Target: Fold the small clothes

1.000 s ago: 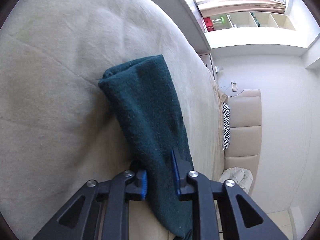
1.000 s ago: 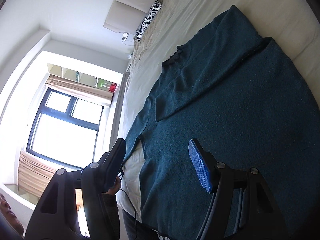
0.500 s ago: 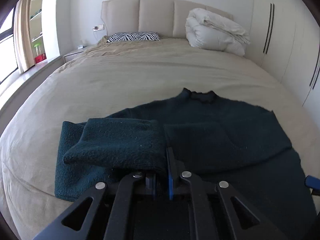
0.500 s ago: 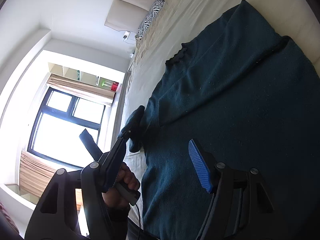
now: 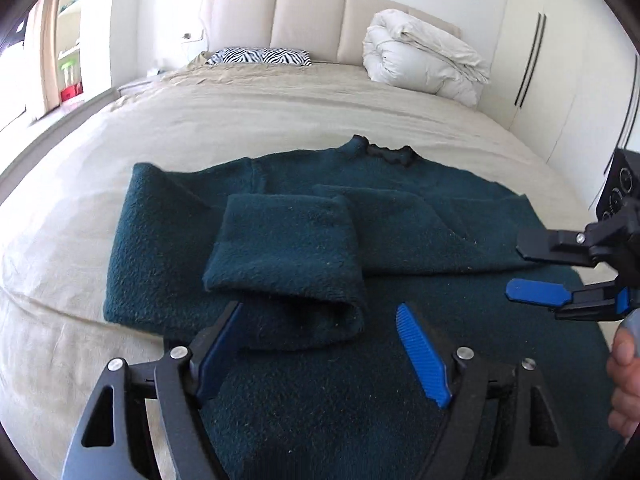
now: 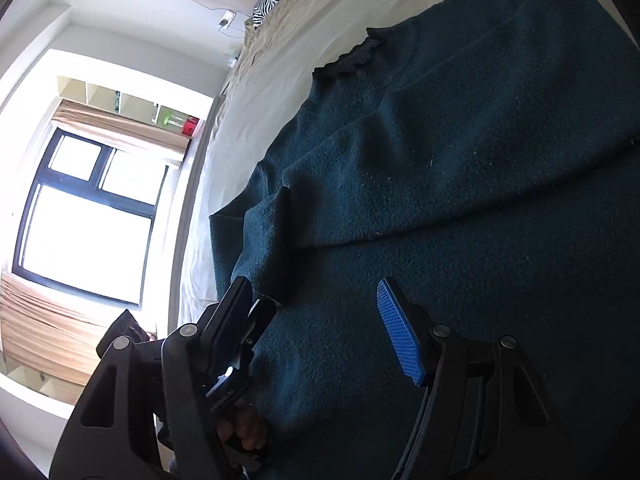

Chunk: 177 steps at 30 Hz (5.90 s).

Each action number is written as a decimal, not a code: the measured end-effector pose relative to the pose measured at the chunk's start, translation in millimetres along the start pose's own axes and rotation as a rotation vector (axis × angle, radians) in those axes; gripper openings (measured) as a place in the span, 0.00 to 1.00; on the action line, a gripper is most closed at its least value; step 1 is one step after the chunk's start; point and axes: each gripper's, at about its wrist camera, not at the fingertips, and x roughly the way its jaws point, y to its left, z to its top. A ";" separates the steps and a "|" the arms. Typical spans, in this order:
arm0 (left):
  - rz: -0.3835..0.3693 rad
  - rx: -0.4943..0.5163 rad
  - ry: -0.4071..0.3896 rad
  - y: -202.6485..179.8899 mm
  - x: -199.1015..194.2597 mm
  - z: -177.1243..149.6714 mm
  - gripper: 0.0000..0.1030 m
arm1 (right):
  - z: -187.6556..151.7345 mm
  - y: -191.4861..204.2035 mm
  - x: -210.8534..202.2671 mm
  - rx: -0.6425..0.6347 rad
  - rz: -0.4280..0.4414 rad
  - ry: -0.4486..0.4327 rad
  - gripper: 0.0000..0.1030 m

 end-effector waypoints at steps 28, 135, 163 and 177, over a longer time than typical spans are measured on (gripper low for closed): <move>-0.113 -0.521 -0.151 154.0 -93.3 -31.7 0.76 | -28.2 171.0 148.8 -0.852 -0.545 -0.039 0.08; -0.308 -0.226 0.195 108.5 45.4 17.5 0.30 | 35.0 -125.1 -42.8 0.284 -0.114 -0.547 0.55; -0.271 -0.254 0.291 89.9 -133.1 -157.5 0.67 | -183.1 -93.6 -216.8 0.017 -0.466 -0.368 0.56; -0.271 -0.163 0.379 55.5 -135.0 -171.0 0.64 | -220.2 -147.6 -232.3 0.149 -0.491 -0.236 0.48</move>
